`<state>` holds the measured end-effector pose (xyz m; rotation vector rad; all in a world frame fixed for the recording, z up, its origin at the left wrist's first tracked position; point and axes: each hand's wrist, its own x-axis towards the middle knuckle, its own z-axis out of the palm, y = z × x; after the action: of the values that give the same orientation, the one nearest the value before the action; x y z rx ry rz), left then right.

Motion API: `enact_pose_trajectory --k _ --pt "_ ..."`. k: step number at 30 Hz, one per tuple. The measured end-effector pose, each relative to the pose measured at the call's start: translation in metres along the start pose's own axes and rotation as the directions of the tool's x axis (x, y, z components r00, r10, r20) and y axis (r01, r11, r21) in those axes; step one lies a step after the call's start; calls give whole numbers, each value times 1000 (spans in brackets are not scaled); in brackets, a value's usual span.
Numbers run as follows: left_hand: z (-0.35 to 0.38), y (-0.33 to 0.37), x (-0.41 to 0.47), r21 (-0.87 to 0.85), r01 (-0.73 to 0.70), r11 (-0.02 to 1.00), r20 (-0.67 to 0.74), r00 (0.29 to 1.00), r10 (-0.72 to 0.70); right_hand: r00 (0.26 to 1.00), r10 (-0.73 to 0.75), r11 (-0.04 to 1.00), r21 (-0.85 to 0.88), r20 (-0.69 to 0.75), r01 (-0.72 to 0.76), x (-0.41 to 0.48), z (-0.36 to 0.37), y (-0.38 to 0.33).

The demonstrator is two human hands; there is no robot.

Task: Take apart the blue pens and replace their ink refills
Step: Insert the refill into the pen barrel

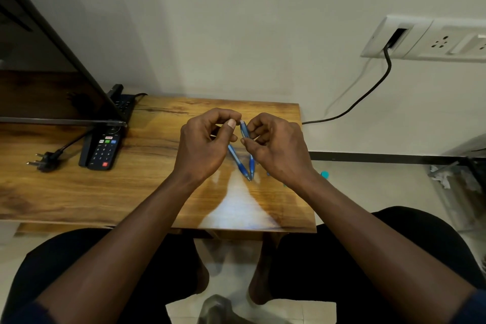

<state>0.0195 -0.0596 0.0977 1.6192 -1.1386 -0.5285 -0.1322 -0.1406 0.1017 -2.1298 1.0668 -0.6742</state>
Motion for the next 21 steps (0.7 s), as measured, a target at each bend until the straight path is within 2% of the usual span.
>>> enact_pose_trajectory --k 10,14,21 --pt "-5 -5 -1 -56 85 995 118 990 -78 995 90 990 102 53 -95 0 2 -5" --pt "-7 -7 -3 -49 133 990 129 984 -126 982 139 971 180 126 -160 -5 4 -7" --pt "-11 -17 -9 8 346 938 145 928 -343 911 276 898 257 305 -358 -11 8 5"
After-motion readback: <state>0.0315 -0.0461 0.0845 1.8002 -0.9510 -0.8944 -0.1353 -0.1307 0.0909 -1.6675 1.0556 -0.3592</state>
